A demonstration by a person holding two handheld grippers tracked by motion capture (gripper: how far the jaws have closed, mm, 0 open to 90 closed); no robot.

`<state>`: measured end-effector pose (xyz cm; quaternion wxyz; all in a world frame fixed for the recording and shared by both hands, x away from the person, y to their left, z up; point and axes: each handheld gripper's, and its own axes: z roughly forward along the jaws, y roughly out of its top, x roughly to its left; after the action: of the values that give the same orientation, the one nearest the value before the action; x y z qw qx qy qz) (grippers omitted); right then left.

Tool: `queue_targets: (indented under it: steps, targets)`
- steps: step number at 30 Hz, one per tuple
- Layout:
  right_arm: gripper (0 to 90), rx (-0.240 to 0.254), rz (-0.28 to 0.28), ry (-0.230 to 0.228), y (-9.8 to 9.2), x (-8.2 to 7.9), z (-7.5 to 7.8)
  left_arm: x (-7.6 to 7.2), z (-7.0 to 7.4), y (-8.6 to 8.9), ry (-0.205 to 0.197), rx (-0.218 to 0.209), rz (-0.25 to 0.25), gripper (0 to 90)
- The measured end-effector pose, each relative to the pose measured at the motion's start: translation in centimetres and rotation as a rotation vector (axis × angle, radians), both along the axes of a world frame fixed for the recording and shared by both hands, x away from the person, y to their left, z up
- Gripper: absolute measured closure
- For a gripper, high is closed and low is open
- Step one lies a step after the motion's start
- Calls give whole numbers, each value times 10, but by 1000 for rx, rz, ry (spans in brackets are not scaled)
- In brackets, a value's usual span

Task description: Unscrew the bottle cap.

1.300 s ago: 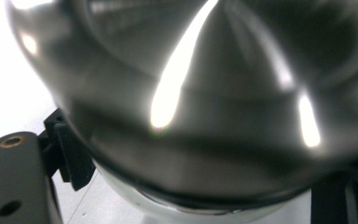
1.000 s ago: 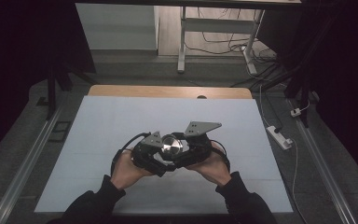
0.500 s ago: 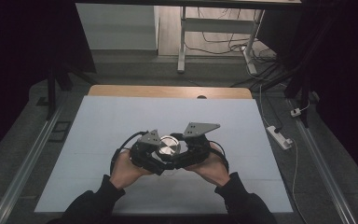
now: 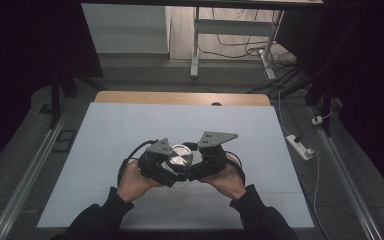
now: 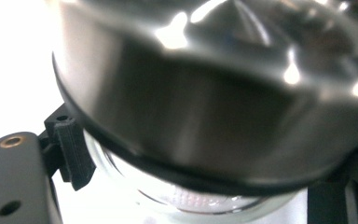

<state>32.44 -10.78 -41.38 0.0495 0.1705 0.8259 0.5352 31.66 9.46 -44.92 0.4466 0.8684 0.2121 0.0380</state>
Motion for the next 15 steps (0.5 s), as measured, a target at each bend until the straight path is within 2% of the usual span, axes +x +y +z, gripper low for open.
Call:
queue_targets:
  steps: [15]
  targets:
    - [183,12,-9,-6,-2,-1,5,1,-1,1,-5,13,3,153]
